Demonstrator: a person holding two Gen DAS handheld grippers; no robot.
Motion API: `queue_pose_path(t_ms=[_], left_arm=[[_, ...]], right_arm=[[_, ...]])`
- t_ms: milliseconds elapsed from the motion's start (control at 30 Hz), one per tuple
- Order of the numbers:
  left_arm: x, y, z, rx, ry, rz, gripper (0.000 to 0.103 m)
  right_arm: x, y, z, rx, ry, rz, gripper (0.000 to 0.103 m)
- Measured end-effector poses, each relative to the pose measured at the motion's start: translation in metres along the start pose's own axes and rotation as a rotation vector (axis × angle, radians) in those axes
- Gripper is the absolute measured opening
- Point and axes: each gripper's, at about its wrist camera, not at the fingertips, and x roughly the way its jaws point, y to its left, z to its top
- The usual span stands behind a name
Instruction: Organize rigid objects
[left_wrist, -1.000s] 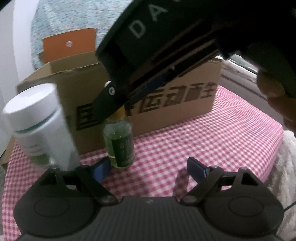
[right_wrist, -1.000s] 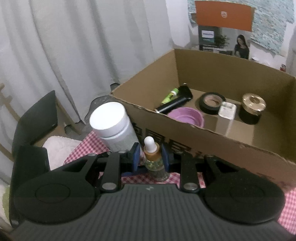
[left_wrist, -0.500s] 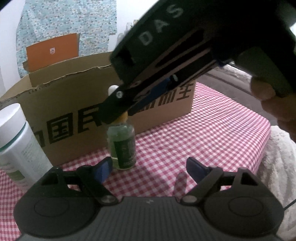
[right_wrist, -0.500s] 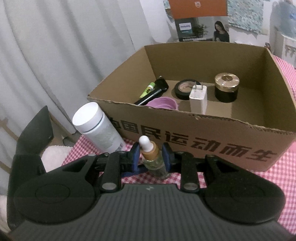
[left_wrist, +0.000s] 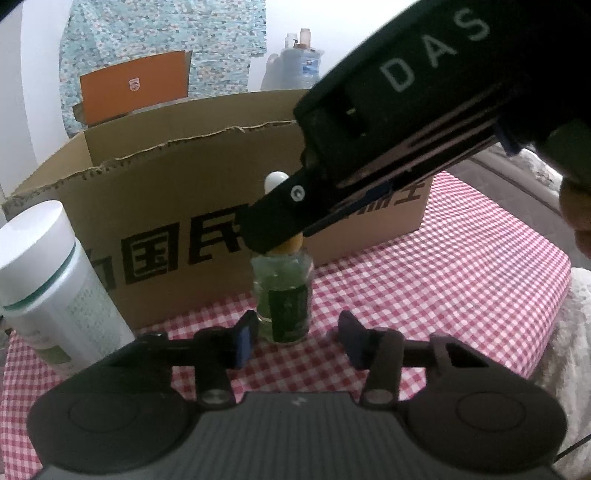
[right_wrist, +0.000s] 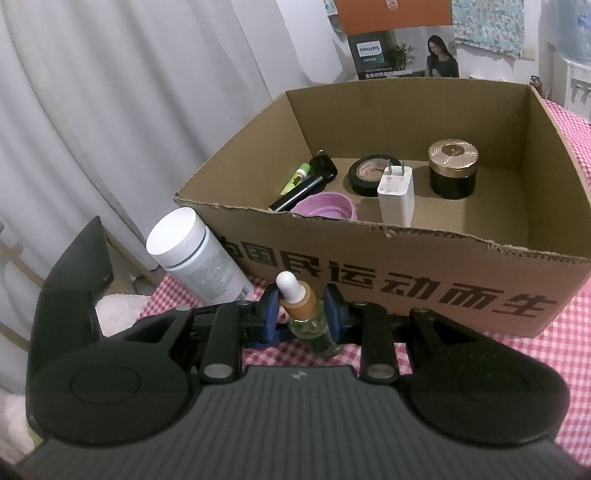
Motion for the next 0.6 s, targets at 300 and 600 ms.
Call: queue_pose_path(t_ms=[300,600], left_arm=[[-0.0007,0.0018,0.0047,-0.037,0.005,-0.008,0.037],[-0.0014,-0.0048,0.0090,-0.045,0.008,-0.036,0.033]], right_arm=[[-0.0007,-0.0007,-0.0005,0.002,0.001,0.000,0.026],[-0.0048,-0.0033,-0.0032,0.008,0.003,-0.005,0.026]])
